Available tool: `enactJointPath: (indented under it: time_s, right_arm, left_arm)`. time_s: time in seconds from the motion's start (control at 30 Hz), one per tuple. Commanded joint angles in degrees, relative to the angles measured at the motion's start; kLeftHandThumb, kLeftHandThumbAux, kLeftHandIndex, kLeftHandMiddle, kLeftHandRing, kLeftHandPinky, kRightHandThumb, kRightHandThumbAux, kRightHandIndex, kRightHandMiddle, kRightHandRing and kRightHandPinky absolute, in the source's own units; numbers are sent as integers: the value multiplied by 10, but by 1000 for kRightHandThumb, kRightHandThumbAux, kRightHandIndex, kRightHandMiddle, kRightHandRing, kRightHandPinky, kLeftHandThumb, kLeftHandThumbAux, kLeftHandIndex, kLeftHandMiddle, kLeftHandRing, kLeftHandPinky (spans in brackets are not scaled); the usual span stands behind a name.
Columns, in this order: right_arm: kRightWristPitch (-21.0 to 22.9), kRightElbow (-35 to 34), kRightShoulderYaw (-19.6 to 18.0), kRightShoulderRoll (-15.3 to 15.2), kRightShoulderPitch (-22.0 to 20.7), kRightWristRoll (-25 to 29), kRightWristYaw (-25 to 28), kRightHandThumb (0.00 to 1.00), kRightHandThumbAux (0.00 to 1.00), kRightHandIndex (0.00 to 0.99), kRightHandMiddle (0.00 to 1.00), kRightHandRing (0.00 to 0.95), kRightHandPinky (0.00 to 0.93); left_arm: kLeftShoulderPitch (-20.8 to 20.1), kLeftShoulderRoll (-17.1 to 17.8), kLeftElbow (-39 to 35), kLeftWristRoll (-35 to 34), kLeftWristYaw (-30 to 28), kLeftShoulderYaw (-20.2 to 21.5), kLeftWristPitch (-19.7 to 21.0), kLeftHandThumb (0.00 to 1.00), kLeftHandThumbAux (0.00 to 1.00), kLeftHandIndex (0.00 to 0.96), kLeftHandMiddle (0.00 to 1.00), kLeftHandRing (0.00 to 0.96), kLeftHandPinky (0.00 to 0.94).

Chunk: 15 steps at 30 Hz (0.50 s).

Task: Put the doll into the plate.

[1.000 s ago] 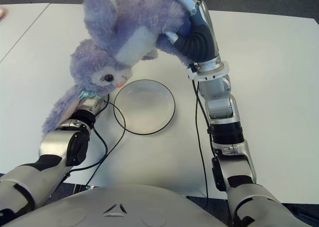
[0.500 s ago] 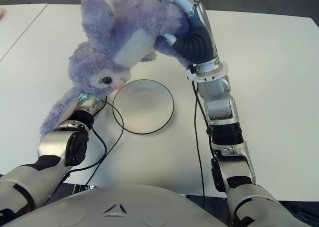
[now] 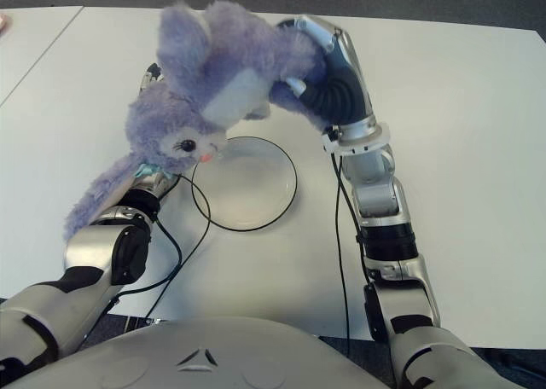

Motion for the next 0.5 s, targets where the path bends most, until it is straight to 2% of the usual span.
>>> enactJointPath:
  time_s: [0.03, 0.17, 0.23, 0.37, 0.5]
  right_arm:
    - [-33, 45, -9, -8, 58, 10, 6, 696, 728, 437, 882, 884, 869]
    - [-55, 112, -2, -23, 90, -4, 10, 693, 729, 437, 889, 888, 877]
    - [-50, 136, 3, -35, 123, -6, 23, 692, 729, 437, 891, 889, 879]
    - [-7, 168, 20, -50, 177, 4, 68, 689, 728, 437, 896, 891, 881]
    - [14, 168, 27, -49, 198, 2, 83, 689, 728, 437, 901, 895, 886]
  left_arm:
    - [161, -7, 86, 7, 14, 2, 61, 0, 555, 27, 57, 58, 60]
    - [158, -10, 88, 10, 9, -2, 69, 0, 559, 34, 58, 59, 64]
    - [158, -15, 90, 13, 7, -7, 72, 0, 560, 35, 58, 60, 67]
    - [157, -25, 95, 17, -2, -14, 82, 0, 566, 29, 58, 61, 73]
    - [156, -24, 95, 21, -2, -18, 82, 0, 570, 26, 60, 66, 84]
